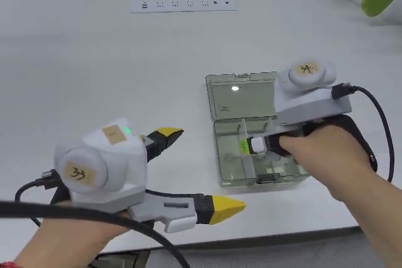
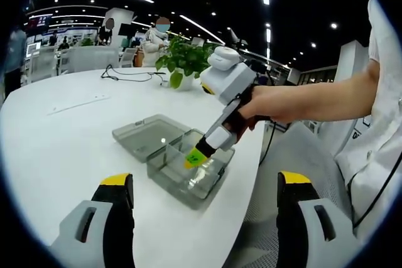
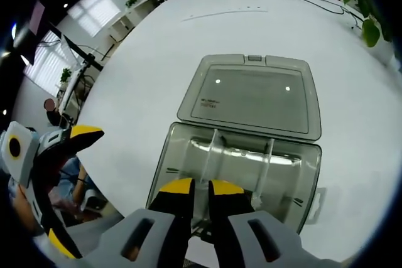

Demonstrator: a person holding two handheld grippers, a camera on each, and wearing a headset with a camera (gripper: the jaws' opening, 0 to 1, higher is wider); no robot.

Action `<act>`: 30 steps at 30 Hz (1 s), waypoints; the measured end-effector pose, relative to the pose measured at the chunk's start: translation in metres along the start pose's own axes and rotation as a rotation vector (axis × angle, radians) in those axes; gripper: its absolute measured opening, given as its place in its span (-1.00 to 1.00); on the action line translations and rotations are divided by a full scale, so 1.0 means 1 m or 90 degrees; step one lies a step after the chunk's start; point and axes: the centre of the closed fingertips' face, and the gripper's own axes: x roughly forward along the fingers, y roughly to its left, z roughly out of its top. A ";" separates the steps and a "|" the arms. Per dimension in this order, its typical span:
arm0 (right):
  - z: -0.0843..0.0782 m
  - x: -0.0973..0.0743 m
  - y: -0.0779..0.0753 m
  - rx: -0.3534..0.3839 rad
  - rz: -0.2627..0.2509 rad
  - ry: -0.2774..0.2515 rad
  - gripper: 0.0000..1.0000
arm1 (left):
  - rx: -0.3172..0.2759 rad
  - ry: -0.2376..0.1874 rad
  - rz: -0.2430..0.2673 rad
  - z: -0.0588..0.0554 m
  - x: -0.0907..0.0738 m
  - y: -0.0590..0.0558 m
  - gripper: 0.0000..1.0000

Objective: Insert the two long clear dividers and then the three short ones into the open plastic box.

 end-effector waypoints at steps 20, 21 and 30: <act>0.021 -0.054 0.016 0.037 0.130 -0.130 -0.49 | 0.003 0.006 0.032 0.009 -0.002 -0.005 0.93; 0.023 -0.059 0.016 0.039 0.139 -0.135 -0.45 | 0.003 0.007 0.036 0.009 -0.003 -0.005 0.94; 0.029 -0.094 0.012 0.035 0.202 -0.167 -0.30 | -0.003 0.006 0.067 0.012 -0.006 -0.007 0.93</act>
